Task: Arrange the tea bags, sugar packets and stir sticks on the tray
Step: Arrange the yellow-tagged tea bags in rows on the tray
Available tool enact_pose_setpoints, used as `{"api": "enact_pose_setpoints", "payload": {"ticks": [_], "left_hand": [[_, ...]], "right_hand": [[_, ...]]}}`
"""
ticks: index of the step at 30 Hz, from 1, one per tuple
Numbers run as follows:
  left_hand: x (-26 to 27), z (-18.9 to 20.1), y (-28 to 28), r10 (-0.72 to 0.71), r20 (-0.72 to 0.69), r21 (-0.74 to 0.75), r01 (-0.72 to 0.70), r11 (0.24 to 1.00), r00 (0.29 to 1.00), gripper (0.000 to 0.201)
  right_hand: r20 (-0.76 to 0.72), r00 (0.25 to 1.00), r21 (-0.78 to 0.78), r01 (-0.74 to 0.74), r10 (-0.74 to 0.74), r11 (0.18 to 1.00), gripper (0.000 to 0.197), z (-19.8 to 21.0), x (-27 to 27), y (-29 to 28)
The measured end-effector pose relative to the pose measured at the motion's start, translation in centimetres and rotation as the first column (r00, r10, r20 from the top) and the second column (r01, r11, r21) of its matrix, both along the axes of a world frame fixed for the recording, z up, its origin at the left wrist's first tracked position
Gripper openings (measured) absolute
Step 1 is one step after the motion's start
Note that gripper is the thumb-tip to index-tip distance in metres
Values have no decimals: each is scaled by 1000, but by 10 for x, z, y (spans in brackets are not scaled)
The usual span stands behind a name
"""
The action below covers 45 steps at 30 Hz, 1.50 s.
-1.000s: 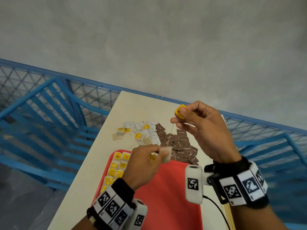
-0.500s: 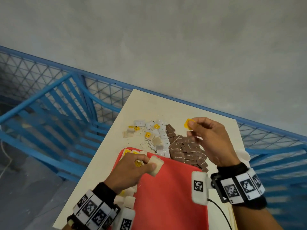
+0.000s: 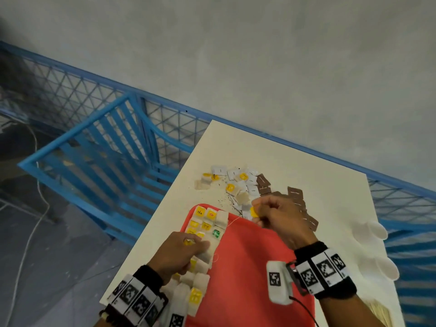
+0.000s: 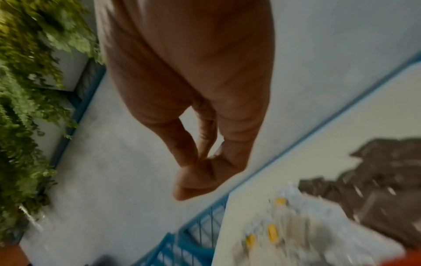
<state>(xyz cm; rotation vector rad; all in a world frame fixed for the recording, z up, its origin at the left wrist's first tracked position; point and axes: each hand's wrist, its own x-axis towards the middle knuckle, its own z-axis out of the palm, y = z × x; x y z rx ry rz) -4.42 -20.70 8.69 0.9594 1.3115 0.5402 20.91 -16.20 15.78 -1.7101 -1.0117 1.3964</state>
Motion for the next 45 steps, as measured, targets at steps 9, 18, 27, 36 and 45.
{"api": "enact_pose_setpoints", "payload": {"ticks": [9, 18, 27, 36, 45], "left_hand": [[18, -18, 1, 282, 56, -127, -274, 953, 958, 23], [25, -7, 3, 267, 63, -9, -267, 964, 962, 30], [9, -24, -3, 284, 31, 23, -285, 958, 958, 8], [-34, -35, -1, 351, -39, -60, -353, 934, 936, 16], [-58, -34, 6, 328, -9, -124, -326, 937, 945, 28]], "right_hand": [[-184, 981, -164, 32, -62, 986, 11, -59, -66, -31], [-192, 976, -165, 74, -106, 984, 3, -67, -82, -35], [-153, 988, -174, -54, 28, 983, 10, -94, -94, -45], [87, 996, -176, 43, -28, 983, 27, -138, -105, 15], [347, 938, -156, 35, 22, 987, 32, -165, -134, 35]]}}
